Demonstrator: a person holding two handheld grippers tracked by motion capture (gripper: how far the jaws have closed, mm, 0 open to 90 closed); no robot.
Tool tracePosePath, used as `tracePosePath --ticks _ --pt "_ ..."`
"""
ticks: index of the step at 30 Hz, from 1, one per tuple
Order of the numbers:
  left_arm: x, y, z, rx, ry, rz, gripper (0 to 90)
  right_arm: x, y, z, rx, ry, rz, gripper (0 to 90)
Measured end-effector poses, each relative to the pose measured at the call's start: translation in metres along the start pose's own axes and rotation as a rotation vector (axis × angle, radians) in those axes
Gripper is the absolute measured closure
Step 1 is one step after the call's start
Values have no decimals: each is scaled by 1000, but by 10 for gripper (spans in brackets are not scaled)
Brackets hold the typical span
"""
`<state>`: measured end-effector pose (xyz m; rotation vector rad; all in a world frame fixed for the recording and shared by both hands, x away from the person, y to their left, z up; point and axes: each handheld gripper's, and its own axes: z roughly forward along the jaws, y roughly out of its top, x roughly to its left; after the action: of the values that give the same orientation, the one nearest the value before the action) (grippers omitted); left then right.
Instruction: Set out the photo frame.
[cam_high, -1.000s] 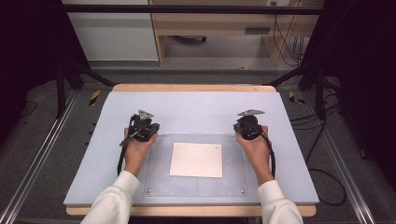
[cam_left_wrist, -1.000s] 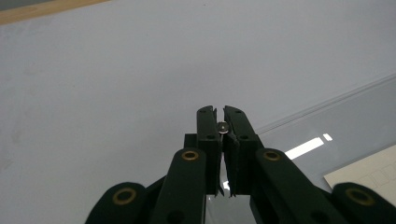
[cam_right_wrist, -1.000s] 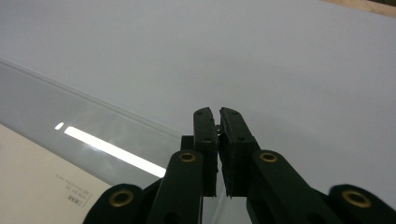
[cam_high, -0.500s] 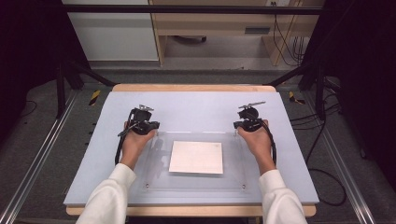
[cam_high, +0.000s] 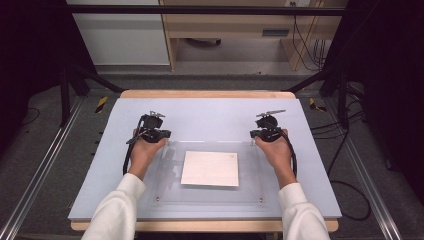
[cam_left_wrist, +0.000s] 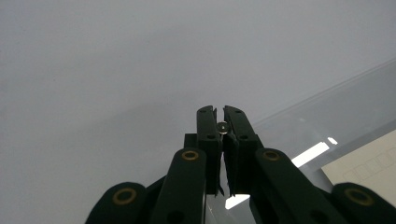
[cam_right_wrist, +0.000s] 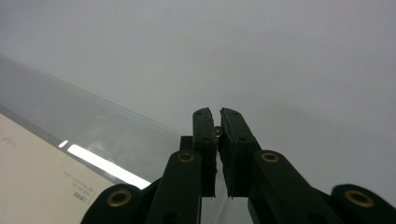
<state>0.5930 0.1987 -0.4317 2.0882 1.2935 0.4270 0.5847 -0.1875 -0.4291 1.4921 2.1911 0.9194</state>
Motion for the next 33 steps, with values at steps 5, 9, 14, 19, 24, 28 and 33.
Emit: tracePosePath --ticks 5,9,14,19,24,28,33 --pt "0 1 0 6 0 0 851 0 -3 -1 -20 -11 -25 808" --pt "0 1 1 8 -1 -2 851 4 -3 -8 -69 -37 -70 687" --pt "1 3 1 18 -6 -7 851 12 -9 -28 -140 -60 -116 550" --pt "2 5 2 21 -6 -10 851 18 -30 -51 -216 -82 -178 391" --pt "3 6 3 24 -9 -17 851 19 -61 -75 -281 -87 -217 268" --pt "2 6 3 28 -6 -17 851 19 -89 -96 -298 -69 -208 199" --pt "3 8 3 40 -1 -13 850 27 -125 -118 -309 -42 -264 168"
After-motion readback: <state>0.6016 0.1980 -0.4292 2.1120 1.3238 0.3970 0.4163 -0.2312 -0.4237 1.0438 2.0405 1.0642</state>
